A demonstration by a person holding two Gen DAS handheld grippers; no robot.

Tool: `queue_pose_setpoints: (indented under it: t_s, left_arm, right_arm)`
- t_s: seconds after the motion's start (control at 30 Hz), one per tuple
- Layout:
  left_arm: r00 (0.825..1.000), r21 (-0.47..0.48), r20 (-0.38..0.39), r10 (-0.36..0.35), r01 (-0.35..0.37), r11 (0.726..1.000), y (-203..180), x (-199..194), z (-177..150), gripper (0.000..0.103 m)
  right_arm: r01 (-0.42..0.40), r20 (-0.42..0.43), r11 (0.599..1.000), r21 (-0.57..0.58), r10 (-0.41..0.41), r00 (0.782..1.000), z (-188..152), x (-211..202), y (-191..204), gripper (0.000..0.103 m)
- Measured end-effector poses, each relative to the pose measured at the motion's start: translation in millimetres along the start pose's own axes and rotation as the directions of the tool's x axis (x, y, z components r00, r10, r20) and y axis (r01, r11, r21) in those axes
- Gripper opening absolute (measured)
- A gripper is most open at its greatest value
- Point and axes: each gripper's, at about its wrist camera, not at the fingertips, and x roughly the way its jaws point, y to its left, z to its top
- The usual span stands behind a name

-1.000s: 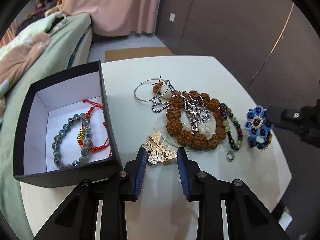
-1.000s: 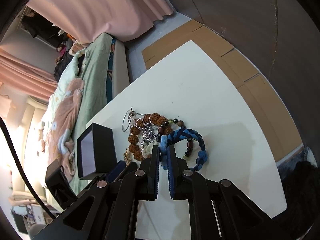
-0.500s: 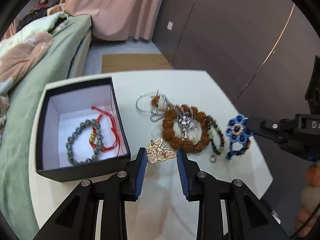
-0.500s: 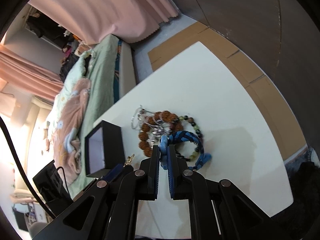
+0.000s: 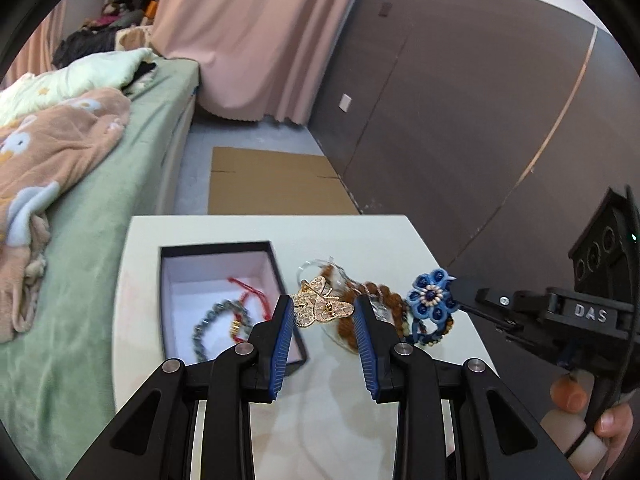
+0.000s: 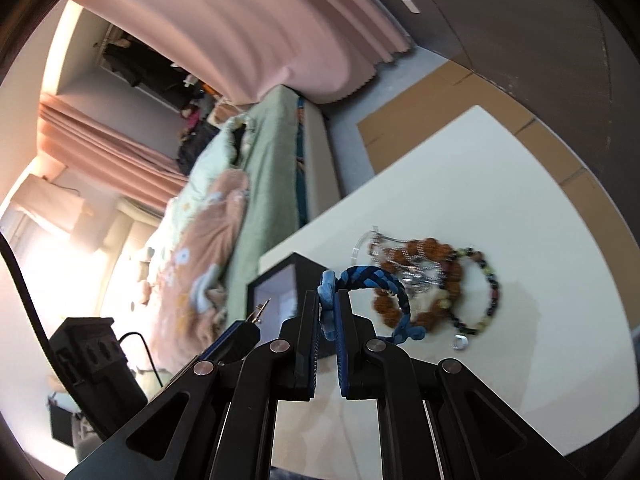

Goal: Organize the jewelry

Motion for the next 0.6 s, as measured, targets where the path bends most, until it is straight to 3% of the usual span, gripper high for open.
queue_pose_setpoints:
  t_s: [0.27,0.33,0.4,0.47,0.6]
  left_arm:
    - [0.999,-0.121,0.041,0.020,-0.015,0.993,36.0,-10.6,14.6,0.034]
    - [0.999,-0.158,0.045,0.010,-0.003,0.988,44.3,-11.4,18.9,0.046]
    - [0.998,-0.197,0.069,-0.012,0.025,0.980,52.6,-15.0,21.8,0.067]
    - [0.995,-0.219,0.097,-0.016,0.037,0.975,56.9,-19.8,24.4,0.075]
    - [0.992,-0.229,0.130,-0.005,0.035,0.973,64.4,-27.6,30.4,0.077]
  right_arm:
    - [-0.095,0.036,0.994,-0.046,0.097,0.995,-2.2,10.4,27.5,0.009]
    - [-0.116,0.036,0.992,-0.048,0.118,0.992,-3.2,15.1,32.3,0.009]
    - [-0.139,0.035,0.989,-0.047,0.141,0.989,-3.9,20.9,36.4,0.009]
    - [-0.158,0.032,0.986,-0.045,0.160,0.987,-4.7,24.9,39.1,0.009]
    - [-0.192,0.022,0.980,-0.042,0.193,0.981,-7.4,36.2,46.6,0.009]
